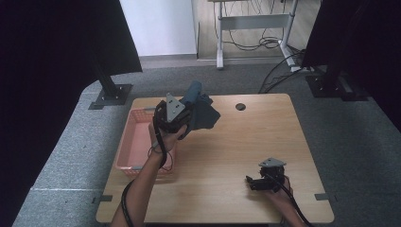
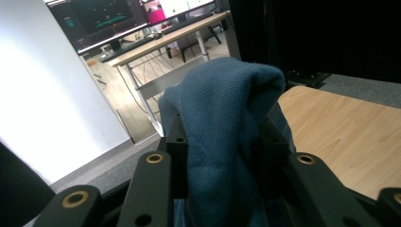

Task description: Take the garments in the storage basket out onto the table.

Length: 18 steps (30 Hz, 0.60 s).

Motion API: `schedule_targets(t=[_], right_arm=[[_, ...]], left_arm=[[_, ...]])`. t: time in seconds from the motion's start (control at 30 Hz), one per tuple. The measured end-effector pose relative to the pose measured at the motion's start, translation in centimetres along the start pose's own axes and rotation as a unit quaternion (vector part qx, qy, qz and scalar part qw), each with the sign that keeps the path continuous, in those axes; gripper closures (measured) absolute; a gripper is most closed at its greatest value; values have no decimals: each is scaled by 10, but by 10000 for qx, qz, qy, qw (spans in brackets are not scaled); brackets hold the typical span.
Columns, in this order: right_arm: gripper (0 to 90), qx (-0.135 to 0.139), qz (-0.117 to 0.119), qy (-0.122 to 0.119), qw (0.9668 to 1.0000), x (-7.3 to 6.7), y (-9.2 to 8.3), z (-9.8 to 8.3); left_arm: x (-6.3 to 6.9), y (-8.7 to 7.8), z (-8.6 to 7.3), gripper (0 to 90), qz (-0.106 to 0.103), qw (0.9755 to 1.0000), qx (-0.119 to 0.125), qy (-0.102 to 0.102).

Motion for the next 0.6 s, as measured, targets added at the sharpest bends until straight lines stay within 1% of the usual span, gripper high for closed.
schedule_targets(t=[0.1,0.43,0.6], right_arm=[[25,-4,2,-1,10000,0,0,0],[25,-3,2,-3,10000,0,0,0],[25,-3,3,-3,10000,0,0,0]], left_arm=[[4,5,0,652,-36,10000,-33,33],[12,19,-8,652,-73,9998,-171,9],[15,23,-14,652,-9,9997,-229,-2]])
Point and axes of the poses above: each handheld gripper's, and its own axes: y roughly forward along the jaws, z roughly out of its top, x roughly to its right, the point moved 5 cm from there along y, roughly forward along the jaws, and after that the axes turned 4 degrees about -x, right-handed, at the moved point
